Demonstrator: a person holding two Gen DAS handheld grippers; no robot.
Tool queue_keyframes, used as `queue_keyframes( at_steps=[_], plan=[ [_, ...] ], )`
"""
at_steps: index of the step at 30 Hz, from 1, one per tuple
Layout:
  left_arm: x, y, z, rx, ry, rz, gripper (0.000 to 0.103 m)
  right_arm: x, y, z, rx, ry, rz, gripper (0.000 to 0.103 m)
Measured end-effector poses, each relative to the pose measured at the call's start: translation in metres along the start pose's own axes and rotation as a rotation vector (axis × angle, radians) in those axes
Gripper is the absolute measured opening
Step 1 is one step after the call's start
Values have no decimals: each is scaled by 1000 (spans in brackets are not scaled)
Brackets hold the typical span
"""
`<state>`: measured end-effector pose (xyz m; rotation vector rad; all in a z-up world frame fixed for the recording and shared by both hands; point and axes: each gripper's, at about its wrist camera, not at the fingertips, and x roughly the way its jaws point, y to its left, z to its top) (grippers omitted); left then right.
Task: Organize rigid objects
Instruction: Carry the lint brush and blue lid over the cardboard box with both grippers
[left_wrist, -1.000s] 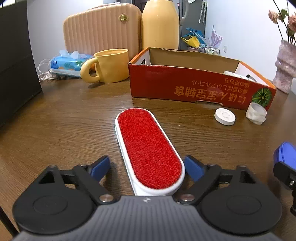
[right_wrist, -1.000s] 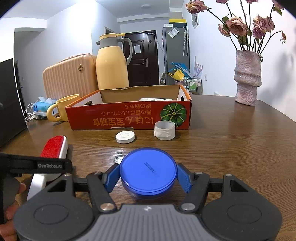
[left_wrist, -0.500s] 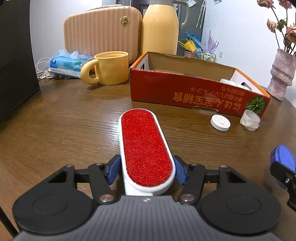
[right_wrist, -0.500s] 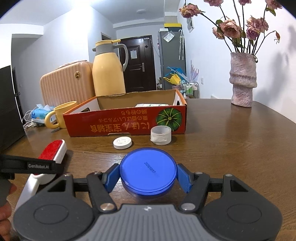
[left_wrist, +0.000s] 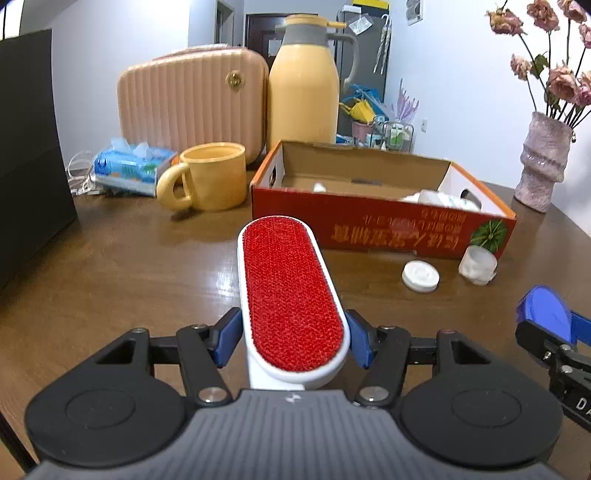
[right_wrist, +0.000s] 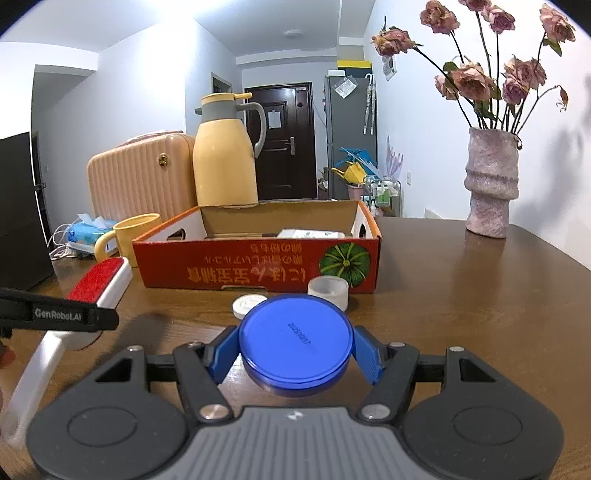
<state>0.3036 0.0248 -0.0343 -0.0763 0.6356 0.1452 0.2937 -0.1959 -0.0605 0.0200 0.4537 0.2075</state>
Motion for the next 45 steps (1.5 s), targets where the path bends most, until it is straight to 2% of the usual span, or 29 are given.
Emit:
queue_keyframes(
  at_steps=[10, 19, 33, 45],
  plan=[
    [-8, -4, 31, 16, -54, -40, 61, 6, 5, 31, -21, -57, 1, 65],
    [1, -11, 58, 8, -87, -57, 61, 25, 5, 59, -31, -93, -7, 65],
    [41, -28, 104, -36, -89, -82, 61, 74, -2, 95, 69, -152, -29, 65],
    [84, -37, 133, -62, -95, -61, 61, 122, -14, 115, 100, -162, -43, 65]
  ],
)
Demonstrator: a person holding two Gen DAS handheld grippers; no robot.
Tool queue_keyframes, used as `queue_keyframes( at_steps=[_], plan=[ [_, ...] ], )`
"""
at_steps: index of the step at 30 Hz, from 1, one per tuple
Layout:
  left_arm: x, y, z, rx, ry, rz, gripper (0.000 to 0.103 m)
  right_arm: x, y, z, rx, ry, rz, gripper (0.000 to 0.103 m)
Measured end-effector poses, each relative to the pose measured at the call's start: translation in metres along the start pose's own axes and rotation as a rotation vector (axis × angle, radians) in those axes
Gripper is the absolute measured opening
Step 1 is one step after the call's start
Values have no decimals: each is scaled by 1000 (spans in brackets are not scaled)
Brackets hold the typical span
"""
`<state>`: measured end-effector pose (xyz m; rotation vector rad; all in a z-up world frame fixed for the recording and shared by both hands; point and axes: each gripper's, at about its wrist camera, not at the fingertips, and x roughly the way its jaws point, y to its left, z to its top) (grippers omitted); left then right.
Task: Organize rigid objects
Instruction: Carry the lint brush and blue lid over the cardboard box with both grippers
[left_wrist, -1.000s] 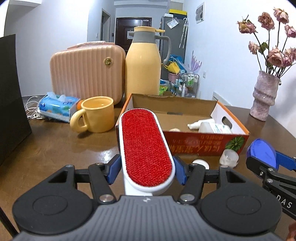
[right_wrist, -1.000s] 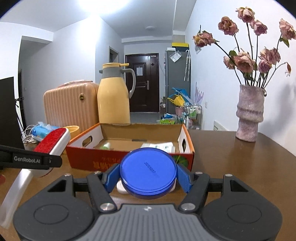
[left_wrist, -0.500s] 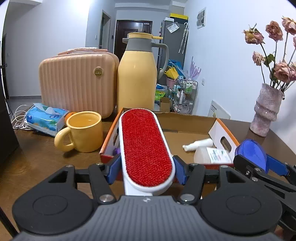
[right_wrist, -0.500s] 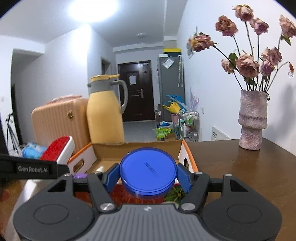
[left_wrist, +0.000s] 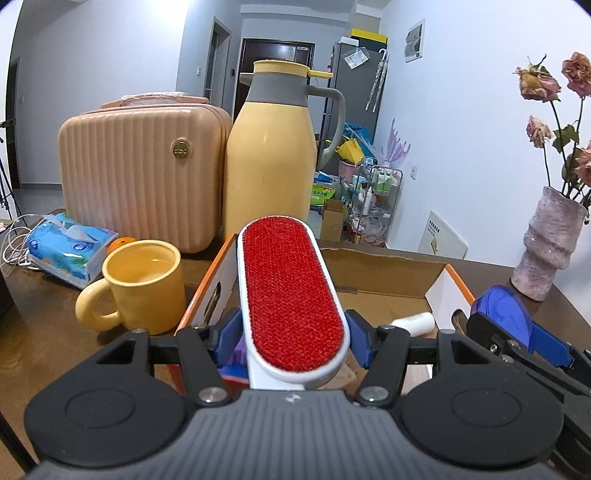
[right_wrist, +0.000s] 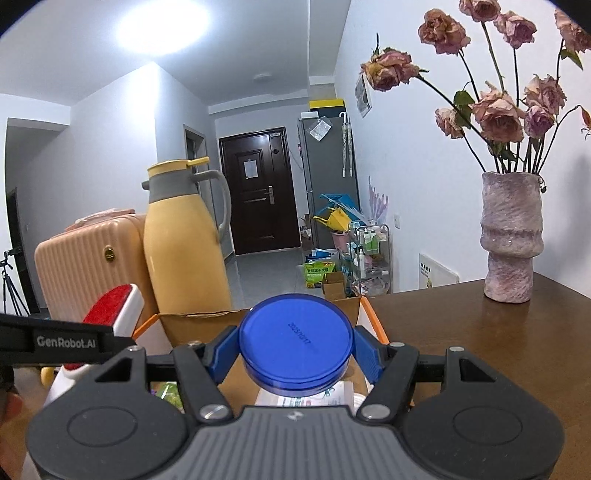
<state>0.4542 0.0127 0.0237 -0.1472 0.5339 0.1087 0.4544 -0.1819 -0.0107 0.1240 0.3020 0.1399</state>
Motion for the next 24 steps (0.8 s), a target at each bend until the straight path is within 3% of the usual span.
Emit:
queue_keyframes(
  at_steps=[24],
  plan=[
    [73, -12, 18, 70, 19, 50, 61, 74, 5, 7, -72, 46, -18, 65]
  ],
)
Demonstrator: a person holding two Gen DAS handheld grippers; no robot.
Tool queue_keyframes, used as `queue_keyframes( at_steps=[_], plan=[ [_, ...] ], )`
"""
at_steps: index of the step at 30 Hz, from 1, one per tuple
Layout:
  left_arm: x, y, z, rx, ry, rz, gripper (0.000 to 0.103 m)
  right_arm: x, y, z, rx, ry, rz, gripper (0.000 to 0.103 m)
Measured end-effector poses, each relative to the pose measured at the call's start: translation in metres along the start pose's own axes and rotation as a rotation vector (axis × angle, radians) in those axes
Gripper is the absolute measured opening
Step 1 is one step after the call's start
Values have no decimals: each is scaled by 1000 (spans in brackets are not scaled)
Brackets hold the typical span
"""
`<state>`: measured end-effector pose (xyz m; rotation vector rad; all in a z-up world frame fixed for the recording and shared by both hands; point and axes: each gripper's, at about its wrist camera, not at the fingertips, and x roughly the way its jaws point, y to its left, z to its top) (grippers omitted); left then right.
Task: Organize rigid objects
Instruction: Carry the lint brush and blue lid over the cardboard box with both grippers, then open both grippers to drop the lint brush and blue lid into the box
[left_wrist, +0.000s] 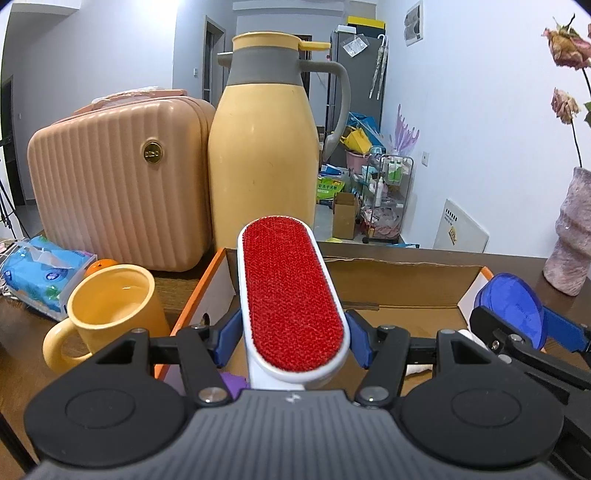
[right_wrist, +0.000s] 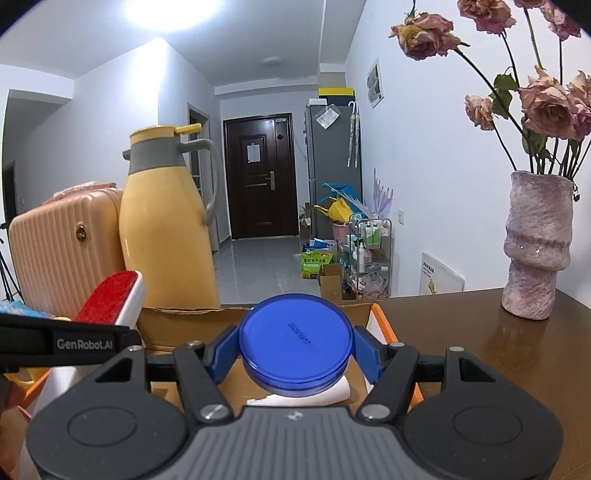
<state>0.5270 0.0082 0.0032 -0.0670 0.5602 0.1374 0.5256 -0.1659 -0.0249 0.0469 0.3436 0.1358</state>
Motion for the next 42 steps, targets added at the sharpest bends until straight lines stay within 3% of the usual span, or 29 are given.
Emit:
queue_keyframes(
  at_steps=[14, 15, 17, 19, 22, 42],
  plan=[
    [32, 6, 5, 13, 62, 22, 64, 30, -3, 0, -58, 85, -11, 66],
    [33, 7, 6, 8, 66, 21, 69, 30, -3, 0, -62, 92, -14, 66],
    [29, 10, 7, -2, 45, 37, 103, 30, -3, 0, -64, 109, -13, 74],
    [19, 13, 9, -20, 2, 58, 103, 29, -5, 2, -56, 108, -24, 94],
    [11, 14, 12, -22, -20, 45, 103, 27, -6, 3, -52, 113, -31, 100],
    [0, 9, 3, 14, -26, 43, 103, 5, -12, 3, -54, 87, -16, 103]
  ],
)
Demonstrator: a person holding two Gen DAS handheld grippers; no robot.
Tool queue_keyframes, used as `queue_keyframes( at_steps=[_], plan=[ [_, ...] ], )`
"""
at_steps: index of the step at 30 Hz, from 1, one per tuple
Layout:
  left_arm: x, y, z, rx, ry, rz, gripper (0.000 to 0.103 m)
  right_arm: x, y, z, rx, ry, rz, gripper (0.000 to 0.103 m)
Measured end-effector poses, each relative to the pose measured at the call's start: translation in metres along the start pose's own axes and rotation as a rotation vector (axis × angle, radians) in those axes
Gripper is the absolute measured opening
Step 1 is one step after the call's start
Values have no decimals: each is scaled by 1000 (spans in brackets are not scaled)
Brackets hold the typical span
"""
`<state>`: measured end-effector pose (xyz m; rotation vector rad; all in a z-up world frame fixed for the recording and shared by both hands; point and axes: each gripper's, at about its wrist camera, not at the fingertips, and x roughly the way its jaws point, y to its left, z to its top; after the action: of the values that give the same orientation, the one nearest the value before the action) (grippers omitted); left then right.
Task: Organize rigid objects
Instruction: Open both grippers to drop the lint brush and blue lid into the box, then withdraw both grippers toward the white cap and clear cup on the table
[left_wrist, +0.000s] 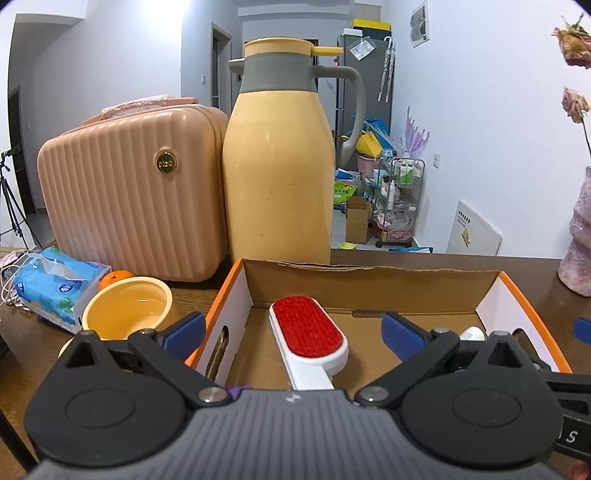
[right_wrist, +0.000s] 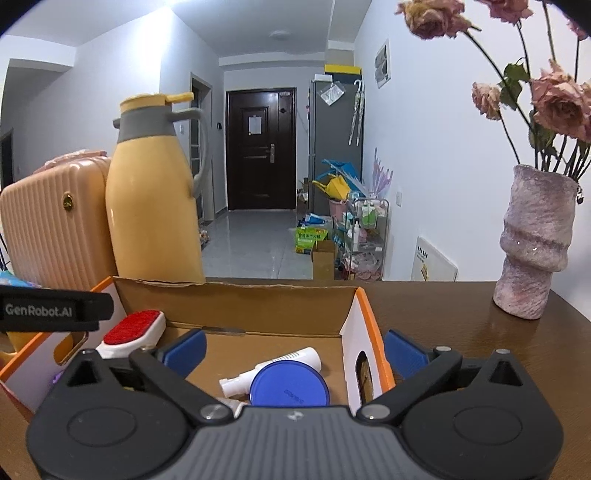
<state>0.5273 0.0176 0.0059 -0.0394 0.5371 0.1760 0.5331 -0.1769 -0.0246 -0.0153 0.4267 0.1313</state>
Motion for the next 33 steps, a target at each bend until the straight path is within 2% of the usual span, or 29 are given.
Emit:
queue_keyframes(
  at_steps=[15, 33],
  plan=[
    [-42, 13, -24, -22, -75, -4, 103, -57, -7, -27, -27, -98, 3, 103],
    [-94, 13, -70, 5, -80, -24, 103, -111, -19, -66, -23, -86, -12, 103]
  ],
)
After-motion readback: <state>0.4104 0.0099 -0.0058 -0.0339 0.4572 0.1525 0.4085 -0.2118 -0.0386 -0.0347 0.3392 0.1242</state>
